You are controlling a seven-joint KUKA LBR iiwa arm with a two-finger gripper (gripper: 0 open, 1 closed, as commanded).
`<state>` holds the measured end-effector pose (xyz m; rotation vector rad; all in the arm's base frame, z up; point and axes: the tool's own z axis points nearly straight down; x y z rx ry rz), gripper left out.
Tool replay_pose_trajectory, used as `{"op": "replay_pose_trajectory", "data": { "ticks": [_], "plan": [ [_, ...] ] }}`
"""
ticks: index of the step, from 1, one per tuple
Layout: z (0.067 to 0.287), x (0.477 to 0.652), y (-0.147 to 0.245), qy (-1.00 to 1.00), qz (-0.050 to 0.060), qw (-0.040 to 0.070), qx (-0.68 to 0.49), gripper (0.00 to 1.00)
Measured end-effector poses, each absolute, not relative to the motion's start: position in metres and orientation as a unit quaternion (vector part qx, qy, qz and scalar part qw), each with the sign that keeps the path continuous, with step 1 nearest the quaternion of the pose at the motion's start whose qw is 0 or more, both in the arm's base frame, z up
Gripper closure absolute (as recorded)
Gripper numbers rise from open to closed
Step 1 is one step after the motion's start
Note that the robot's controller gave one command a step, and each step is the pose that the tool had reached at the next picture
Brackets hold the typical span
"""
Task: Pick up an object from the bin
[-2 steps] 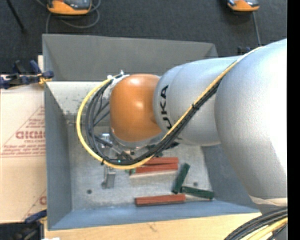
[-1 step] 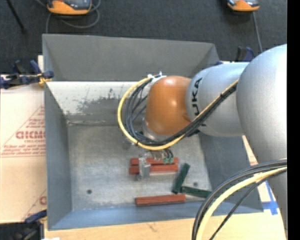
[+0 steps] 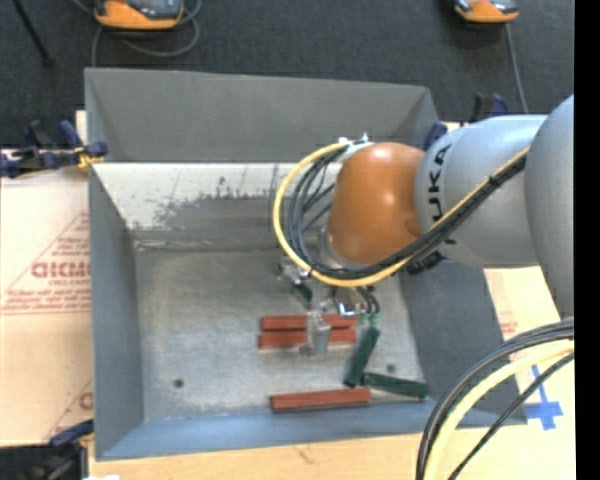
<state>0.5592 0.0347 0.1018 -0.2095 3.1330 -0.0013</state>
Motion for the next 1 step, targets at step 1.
{"op": "replay_pose_trajectory", "data": {
  "ticks": [1],
  "plan": [
    [0.1123, 0.549, 0.0345, 1.0, 0.0, -0.001, -0.013, 0.0]
  ]
}}
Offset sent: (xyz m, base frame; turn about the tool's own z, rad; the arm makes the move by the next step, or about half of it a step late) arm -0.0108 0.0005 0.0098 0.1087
